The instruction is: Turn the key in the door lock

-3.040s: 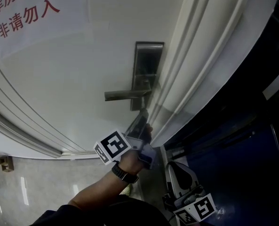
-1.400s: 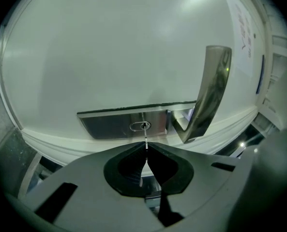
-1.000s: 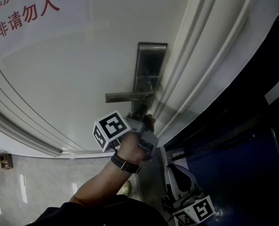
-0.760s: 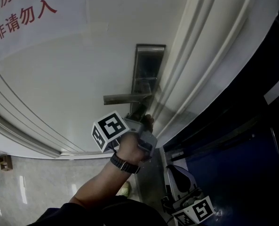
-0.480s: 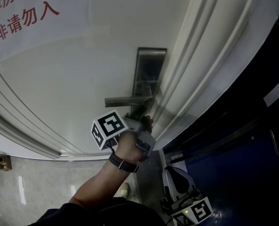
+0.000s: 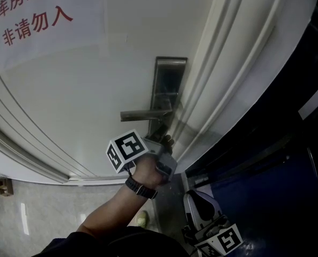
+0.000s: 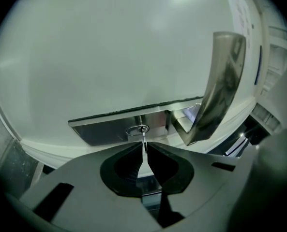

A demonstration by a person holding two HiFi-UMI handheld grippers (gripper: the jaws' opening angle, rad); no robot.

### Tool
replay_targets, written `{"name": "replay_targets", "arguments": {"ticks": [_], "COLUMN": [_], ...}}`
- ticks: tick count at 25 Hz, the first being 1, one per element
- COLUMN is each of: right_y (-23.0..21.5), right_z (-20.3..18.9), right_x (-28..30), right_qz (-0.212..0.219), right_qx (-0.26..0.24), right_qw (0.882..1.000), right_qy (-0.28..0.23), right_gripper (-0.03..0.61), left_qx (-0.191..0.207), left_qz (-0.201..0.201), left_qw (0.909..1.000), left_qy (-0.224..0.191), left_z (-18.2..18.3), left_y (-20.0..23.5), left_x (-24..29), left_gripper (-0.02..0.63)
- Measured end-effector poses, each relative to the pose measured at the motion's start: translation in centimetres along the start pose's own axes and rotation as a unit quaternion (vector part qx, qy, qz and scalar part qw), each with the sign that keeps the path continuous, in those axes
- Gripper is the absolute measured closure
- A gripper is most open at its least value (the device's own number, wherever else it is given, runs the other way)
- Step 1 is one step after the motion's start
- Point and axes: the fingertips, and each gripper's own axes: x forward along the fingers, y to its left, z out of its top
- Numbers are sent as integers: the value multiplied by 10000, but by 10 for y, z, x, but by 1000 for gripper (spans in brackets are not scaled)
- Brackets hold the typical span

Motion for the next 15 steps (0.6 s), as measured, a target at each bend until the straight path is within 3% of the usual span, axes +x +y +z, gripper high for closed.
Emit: {"name": "replay_targets", "arguments": {"ticks": [10,15], "right_y": [8,13], "right_z": [4,5], "right_x": [-9,-16], "right_qz": [53,88], "right_qx": [-55,-68], "right_qw": [10000,9999], "right_qy": [-30,-26], "right_gripper": [563,563], "left_qx": [-188,-253], "left_qz": [-145,-418], "left_qw": [9996,9983], "left_qy": [143,325], "left_z": [-22,-39], "left_y": [-10,-23], "left_x": [-23,-44], "left_gripper": [606,607]}}
